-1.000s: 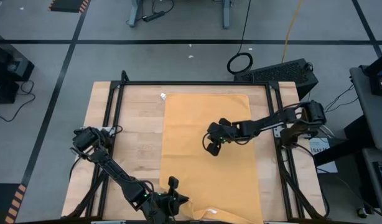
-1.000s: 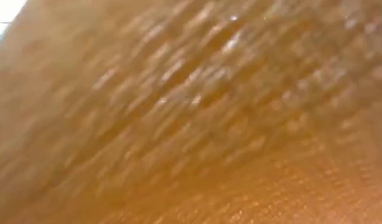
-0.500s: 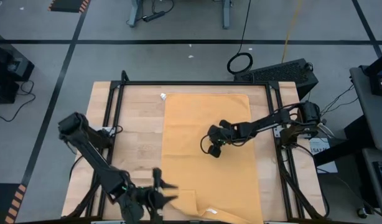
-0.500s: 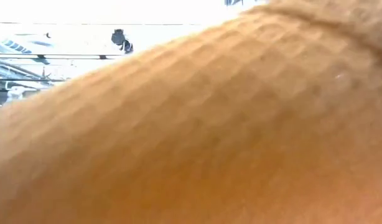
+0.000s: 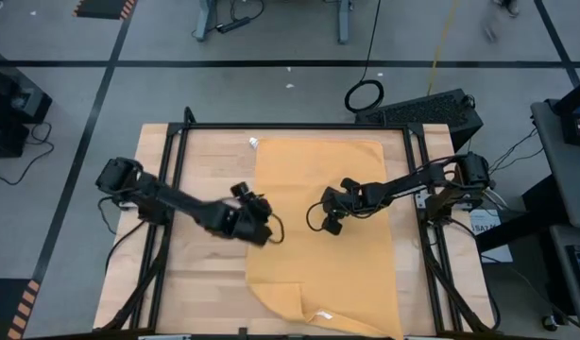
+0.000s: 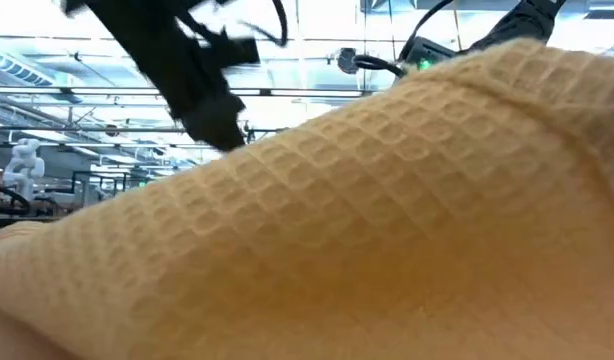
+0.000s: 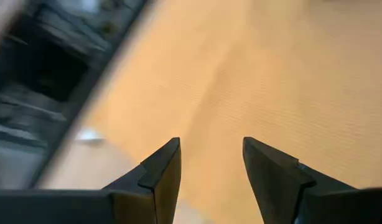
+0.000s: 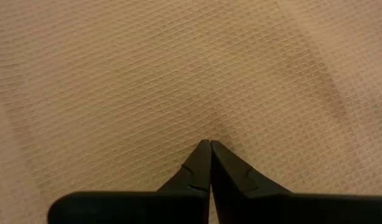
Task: Roll towel
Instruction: Fold the yellow towel
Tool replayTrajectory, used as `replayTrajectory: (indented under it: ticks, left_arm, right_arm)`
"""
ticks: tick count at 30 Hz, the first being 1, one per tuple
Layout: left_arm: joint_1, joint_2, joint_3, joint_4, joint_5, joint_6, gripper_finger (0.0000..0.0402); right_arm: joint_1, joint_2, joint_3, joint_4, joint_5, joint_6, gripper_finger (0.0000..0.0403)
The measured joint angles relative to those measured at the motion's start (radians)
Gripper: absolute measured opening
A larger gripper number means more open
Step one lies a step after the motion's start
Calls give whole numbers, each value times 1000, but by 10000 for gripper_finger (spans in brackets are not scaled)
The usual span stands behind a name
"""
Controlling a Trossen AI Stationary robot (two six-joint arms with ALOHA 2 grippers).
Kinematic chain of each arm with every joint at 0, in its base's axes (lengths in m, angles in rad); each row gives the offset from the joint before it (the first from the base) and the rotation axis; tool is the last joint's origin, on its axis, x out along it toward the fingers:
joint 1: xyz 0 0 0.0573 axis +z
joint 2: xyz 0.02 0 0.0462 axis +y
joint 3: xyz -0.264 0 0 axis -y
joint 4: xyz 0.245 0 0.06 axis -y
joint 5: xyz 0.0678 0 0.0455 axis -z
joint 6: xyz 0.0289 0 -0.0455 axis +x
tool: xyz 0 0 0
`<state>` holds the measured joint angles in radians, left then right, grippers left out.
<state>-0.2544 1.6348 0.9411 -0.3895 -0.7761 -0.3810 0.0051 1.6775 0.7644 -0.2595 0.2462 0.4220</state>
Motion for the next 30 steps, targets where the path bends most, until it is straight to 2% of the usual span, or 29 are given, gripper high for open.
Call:
replayTrajectory:
  ticks: [3,5,11,14,17,21,25,30]
  left_arm:
    - [115,0,-88,213,164,121,178]
    - [182,0,-118,283,210,161,178]
    - [348,-1,-142,291,230,238,178]
    - [405,-1,-141,298,330,231,178]
    - [435,-1,-127,301,407,231,178]
    - [429,-1,-83,311,387,257,178]
    - [415,11,-80,362,401,322,178]
    - [474,57,-80,363,463,342,178]
  right_arm:
    - [-25,0,-3,15,-8,-25,0]
    - [-37,-15,-5,14,-10,-36,0]
    - [-38,-192,-7,-28,11,-45,0]
    - [-43,-263,-9,-101,68,-53,0]
    - [-66,-311,-8,-168,80,-60,0]
    - [-139,-314,-17,-258,87,-72,0]
    - [-240,-303,-42,-259,40,-109,0]
    - [-338,-290,-65,-245,13,-139,0]
